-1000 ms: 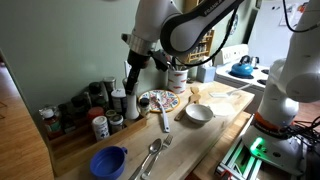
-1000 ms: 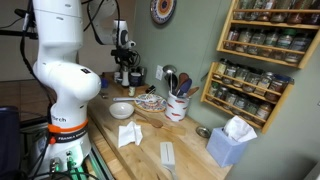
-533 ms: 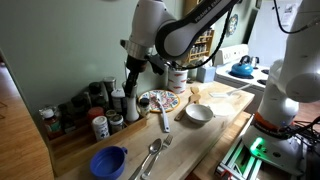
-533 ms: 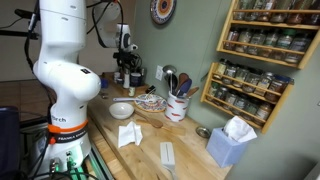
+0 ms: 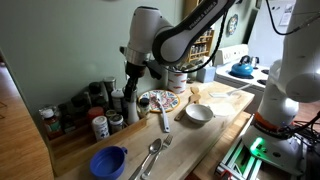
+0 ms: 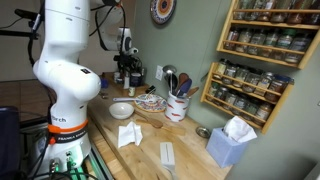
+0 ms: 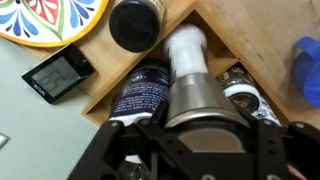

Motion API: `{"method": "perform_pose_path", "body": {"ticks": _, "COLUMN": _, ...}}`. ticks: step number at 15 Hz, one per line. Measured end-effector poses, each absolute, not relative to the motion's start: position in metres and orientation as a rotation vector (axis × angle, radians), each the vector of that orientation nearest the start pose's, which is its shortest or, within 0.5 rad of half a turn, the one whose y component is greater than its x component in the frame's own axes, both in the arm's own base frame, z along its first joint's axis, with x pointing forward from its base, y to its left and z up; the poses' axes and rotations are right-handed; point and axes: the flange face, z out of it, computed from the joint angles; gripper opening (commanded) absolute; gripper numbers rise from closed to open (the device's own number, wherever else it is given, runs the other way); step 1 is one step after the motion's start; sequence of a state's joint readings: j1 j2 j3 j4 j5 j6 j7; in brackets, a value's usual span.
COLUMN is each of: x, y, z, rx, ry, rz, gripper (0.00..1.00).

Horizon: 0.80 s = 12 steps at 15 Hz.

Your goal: Put the salt cellar in the brown box

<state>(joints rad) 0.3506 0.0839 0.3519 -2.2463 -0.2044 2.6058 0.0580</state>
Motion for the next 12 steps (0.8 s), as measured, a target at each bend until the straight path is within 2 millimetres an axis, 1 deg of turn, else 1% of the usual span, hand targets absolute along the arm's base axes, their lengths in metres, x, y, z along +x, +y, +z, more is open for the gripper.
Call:
{"method": "perform_pose_path", "body": {"ticks": 1, "x": 0.424, "y": 0.363, "z": 0.358, "rx": -2.850, "ry": -1.206, "rz": -0.459, "gripper": 0.87}}
{"method": "perform_pose_path", "body": {"ticks": 3, "x": 0.427, "y": 0.366, "z": 0.358, "rx": -2.846, "ry": -1.205, "rz": -0.460, "gripper": 1.00}}
{"method": "perform_pose_path", "body": {"ticks": 7, "x": 0.430, "y": 0.372, "z": 0.372, "rx": -2.829, "ry": -1.205, "rz": -0.499, "gripper": 1.00}}
{"method": "perform_pose_path", "body": {"ticks": 12, "x": 0.416, "y": 0.372, "z": 0.385, "rx": -2.837, "ry": -1.183, "rz": -0.423, "gripper": 1.00}}
